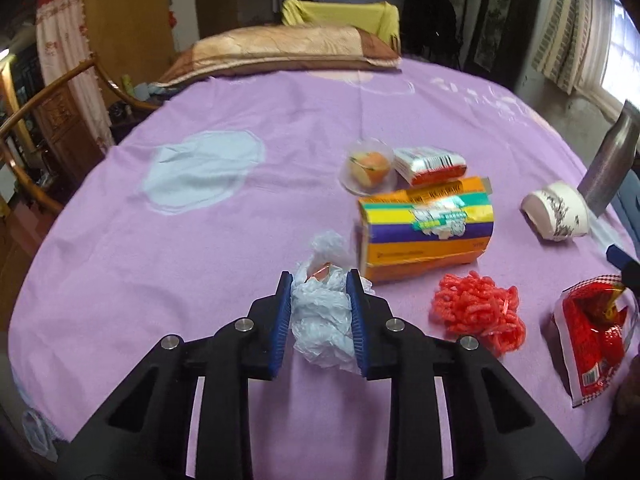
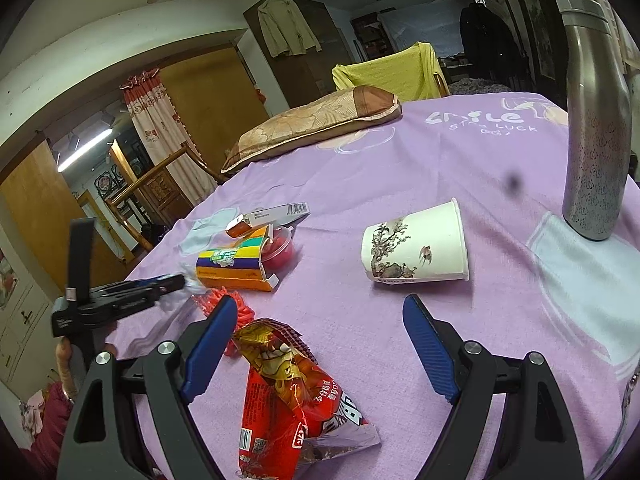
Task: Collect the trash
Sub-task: 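Grasp the white crumpled tissue with the left tool and lift it, then grasp the red chip bag with the right tool and lift it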
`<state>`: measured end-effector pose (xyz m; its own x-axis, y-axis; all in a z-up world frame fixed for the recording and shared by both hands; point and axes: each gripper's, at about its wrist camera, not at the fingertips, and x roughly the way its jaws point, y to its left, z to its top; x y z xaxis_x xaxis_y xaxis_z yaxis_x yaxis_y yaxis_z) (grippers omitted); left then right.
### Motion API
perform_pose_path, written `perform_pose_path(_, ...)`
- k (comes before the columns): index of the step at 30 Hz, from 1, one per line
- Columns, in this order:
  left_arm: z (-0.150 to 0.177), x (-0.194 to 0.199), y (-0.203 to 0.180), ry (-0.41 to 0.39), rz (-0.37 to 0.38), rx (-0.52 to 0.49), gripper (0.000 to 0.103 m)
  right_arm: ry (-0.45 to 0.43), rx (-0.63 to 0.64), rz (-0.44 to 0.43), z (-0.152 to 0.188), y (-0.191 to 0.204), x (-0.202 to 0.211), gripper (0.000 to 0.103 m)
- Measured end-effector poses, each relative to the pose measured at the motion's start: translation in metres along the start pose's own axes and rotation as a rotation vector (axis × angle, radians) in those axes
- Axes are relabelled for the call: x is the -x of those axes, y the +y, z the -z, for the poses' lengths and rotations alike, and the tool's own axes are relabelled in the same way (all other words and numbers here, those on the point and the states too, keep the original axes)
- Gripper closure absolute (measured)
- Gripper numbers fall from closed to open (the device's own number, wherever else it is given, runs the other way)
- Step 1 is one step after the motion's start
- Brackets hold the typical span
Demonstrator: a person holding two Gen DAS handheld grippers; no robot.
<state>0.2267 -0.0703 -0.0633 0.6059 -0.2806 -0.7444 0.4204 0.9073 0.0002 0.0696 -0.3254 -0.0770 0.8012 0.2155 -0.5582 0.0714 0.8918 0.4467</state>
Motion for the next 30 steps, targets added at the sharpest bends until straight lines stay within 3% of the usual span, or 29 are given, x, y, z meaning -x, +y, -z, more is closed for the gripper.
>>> perform_pose_path(7, 0.011, 0.043, 0.040, -0.043, -0.064, 0.073, 0.075, 0.005, 0.007, -0.006, 0.001, 0.000, -0.001, 0.019)
perform_pose_path(14, 0.025, 0.050, 0.040, -0.056, -0.051, 0.095, 0.075, 0.045, 0.026, -0.016, 0.002, 0.005, -0.008, 0.012)
perform_pose_path(26, 0.029, 0.048, 0.035, -0.055, -0.038, 0.093, 0.074, 0.126, 0.253, -0.078, 0.018, 0.051, -0.013, 0.006)
perform_pose_path(30, 0.031, 0.051, 0.034, -0.064, -0.037, 0.096, 0.074, 0.115, 0.318, -0.080, 0.023, 0.060, -0.006, 0.006)
